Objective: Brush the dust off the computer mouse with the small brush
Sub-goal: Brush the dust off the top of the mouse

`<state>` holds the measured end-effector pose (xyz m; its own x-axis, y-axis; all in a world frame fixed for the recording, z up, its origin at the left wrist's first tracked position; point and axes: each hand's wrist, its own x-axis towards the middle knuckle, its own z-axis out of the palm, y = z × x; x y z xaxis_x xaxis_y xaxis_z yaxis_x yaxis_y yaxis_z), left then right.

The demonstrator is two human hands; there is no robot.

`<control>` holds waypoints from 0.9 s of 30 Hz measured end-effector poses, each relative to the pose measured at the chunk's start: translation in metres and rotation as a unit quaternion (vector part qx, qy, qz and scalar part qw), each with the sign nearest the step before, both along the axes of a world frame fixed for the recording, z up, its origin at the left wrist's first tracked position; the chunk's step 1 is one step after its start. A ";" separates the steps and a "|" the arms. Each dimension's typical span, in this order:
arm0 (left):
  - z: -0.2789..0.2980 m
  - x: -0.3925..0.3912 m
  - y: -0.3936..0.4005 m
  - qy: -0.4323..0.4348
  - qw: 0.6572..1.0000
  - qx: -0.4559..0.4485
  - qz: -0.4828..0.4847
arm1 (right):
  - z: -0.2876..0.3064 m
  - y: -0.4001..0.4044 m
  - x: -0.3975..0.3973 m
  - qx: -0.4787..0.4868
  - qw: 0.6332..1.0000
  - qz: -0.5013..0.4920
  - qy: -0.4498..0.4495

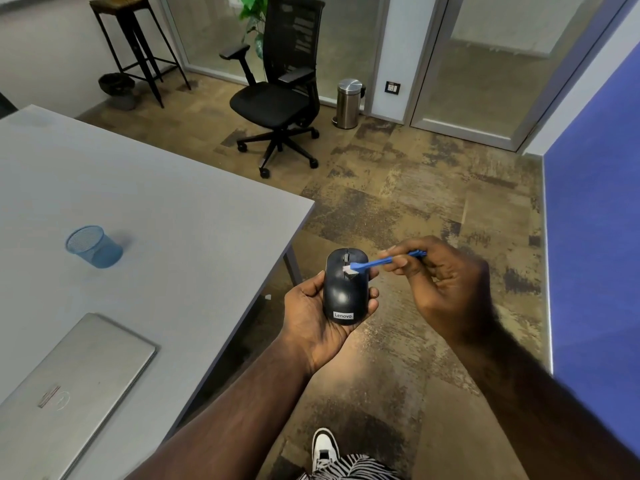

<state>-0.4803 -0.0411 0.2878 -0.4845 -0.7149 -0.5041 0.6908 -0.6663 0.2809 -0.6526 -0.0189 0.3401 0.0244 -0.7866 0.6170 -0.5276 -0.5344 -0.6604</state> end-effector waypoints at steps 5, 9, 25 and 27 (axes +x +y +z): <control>0.001 -0.001 0.001 -0.003 1.000 -0.001 0.007 | -0.001 0.005 0.000 0.040 0.996 0.073 0.022; 0.002 0.000 0.000 0.003 1.000 -0.011 0.001 | -0.003 -0.005 -0.006 0.030 0.998 -0.043 -0.025; -0.001 0.000 0.005 -0.033 0.999 -0.032 -0.024 | 0.000 -0.014 0.000 0.045 0.998 -0.046 -0.005; 0.000 -0.001 0.005 -0.040 0.998 -0.041 -0.029 | -0.001 -0.020 0.000 0.047 0.996 -0.069 -0.023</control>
